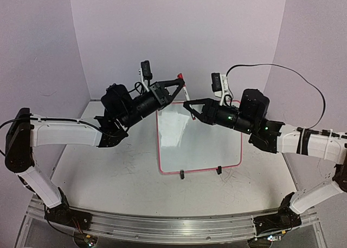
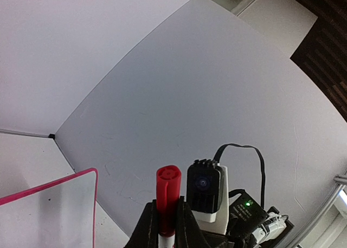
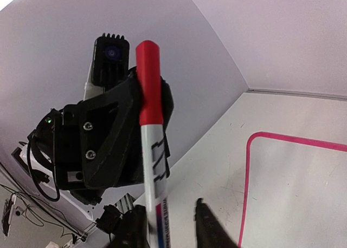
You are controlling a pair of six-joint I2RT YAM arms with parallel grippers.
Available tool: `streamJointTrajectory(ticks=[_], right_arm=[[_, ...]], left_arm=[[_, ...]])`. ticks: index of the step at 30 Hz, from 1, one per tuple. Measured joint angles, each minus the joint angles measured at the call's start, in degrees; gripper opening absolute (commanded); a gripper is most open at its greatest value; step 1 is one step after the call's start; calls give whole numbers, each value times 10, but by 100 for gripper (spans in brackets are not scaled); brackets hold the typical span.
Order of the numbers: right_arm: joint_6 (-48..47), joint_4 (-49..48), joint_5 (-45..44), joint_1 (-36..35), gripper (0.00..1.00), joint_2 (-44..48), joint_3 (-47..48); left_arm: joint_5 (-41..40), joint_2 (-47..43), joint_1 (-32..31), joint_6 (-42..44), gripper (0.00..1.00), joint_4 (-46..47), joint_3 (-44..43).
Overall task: Write a sentence on the whiteboard
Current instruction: Pass from the left arm to the right
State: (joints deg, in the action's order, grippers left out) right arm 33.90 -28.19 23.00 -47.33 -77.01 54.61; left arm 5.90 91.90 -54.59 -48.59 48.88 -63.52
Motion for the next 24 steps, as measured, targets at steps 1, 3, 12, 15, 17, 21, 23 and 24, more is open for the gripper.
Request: streamJointTrajectory(ticks=[1,3,12,15,17,21,23,24], right_arm=[[5,-5,2,0,2,-2,0],[12,-14,7,-2,0,-3,0],[26,-44,27,-4,0,-29,1],[-5,5,12,-4,0,-22,10],[-49,73,-11,-4,0,-9,22],[-154,252,-61,-4,0,20,70],[-198,332,-77,-4,0,26,101],[-219,373,-82,-4,0,26,117]], left_arm=[[0,0,0,0,0,6,3],[-1,-2,1,-9,0,17,12],[32,-18,26,-32,75,31,40],[86,-39,70,-51,84,33,75],[126,-65,112,-61,89,32,108],[210,-130,194,-67,92,9,167],[251,-162,208,-37,92,-45,170],[269,-173,209,-24,92,-68,168]])
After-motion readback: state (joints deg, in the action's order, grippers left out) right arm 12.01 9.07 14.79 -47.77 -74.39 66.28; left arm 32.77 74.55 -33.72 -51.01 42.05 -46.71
